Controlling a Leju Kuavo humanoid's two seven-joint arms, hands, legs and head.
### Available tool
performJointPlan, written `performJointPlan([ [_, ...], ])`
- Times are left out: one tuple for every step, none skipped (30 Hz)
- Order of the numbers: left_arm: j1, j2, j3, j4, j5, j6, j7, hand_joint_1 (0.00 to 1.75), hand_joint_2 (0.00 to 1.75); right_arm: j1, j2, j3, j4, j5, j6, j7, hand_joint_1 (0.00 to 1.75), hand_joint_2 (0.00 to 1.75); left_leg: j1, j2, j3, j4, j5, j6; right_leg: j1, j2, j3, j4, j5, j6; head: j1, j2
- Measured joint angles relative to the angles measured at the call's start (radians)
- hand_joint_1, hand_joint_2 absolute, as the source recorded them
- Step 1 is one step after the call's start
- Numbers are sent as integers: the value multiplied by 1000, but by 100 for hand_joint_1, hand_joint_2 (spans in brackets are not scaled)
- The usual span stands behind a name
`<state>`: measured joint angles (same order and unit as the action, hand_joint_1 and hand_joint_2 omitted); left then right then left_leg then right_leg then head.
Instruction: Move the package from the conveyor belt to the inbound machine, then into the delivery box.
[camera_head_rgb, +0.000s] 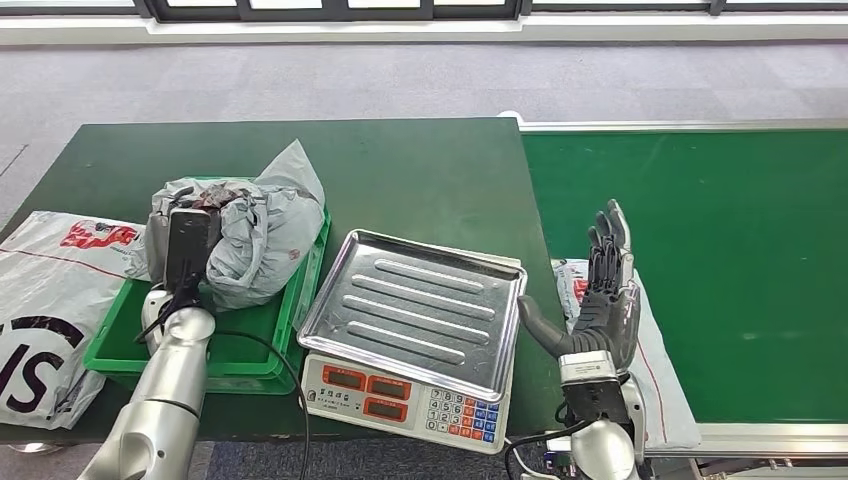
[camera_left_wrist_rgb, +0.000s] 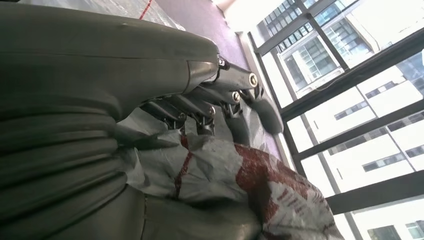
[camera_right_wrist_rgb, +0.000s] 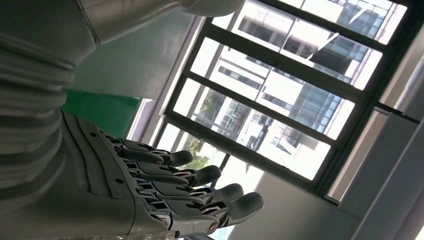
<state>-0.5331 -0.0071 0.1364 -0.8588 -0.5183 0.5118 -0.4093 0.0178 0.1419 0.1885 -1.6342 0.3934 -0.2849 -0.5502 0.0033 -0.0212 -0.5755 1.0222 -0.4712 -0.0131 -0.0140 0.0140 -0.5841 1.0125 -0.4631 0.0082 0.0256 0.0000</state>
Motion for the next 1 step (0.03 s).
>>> performJointPlan([
  [7,-3,2,-14,6,-2,0,0,0,0,0,0,0,1,0,0,0,175,0,0,0,0,0,0,0,0,0,0,0,0,0,0],
])
